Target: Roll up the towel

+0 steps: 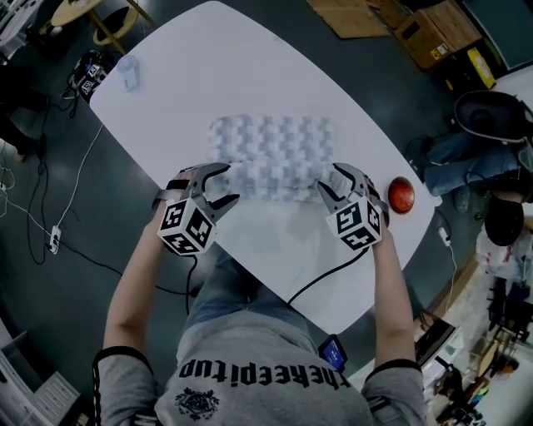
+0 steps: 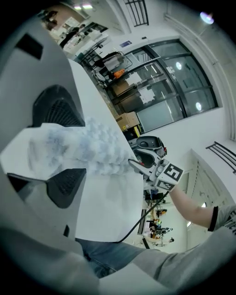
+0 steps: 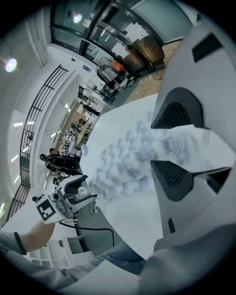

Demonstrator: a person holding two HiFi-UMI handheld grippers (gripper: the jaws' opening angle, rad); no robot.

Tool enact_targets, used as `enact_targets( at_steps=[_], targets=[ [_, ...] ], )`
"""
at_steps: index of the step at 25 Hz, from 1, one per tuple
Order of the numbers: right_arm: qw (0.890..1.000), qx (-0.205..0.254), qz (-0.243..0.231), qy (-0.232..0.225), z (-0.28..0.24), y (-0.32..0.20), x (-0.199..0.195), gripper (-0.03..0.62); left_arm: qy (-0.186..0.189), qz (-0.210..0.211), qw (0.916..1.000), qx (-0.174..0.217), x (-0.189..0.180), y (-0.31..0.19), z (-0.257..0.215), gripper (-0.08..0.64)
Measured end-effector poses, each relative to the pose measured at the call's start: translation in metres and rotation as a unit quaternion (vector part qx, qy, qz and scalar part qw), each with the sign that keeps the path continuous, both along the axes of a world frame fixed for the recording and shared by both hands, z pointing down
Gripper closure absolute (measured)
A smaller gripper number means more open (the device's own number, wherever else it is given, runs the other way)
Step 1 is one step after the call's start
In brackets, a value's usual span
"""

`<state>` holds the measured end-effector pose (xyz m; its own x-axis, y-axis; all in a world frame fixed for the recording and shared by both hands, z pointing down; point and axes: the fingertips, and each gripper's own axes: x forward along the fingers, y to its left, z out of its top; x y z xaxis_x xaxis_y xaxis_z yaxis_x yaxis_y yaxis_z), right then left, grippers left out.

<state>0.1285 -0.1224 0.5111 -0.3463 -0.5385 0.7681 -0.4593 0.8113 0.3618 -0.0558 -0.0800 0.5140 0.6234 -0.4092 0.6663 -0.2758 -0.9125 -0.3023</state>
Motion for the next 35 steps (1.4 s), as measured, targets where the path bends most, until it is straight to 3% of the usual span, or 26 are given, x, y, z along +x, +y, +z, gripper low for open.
enact_targets(
  at_steps=[4, 10, 20, 28, 29, 30, 31, 32, 35],
  targets=[
    [0.999, 0.003, -0.034, -0.008, -0.011, 0.027, -0.012, 0.38, -0.03, 0.031, 0.999, 0.011, 0.012, 0.026, 0.014, 0.295],
    [0.993, -0.008, -0.105, 0.054, 0.024, 0.057, -0.024, 0.343, -0.068, 0.005, 0.9976, 0.016, 0.017, 0.026, 0.041, 0.295],
    [0.982, -0.014, -0.125, 0.144, 0.068, 0.023, -0.015, 0.327, -0.113, 0.005, 0.9935, -0.011, 0.013, 0.009, 0.067, 0.287],
    [0.979, -0.029, -0.136, 0.151, 0.078, 0.013, -0.013, 0.328, -0.101, -0.004, 0.9947, -0.016, 0.014, 0.002, 0.073, 0.291],
    [0.979, -0.031, -0.133, 0.153, 0.078, 0.011, -0.013, 0.332, -0.101, -0.01, 0.9947, -0.011, 0.013, -0.001, 0.073, 0.324],
    [0.978, -0.028, -0.132, 0.158, 0.079, 0.009, -0.013, 0.356, -0.103, -0.015, 0.9945, -0.01, 0.012, -0.003, 0.074, 0.333],
    [0.977, -0.022, -0.132, 0.165, 0.079, 0.007, -0.013, 0.45, -0.103, -0.019, 0.9944, -0.013, 0.011, -0.004, 0.075, 0.35],
    [0.976, -0.018, -0.133, 0.17, 0.08, 0.006, -0.013, 0.495, -0.102, -0.024, 0.9943, -0.019, 0.012, -0.005, 0.075, 0.372],
    [0.978, -0.031, -0.125, 0.166, 0.079, 0.007, -0.011, 0.535, -0.099, -0.033, 0.9938, -0.038, 0.013, -0.006, 0.073, 0.425]
  ],
)
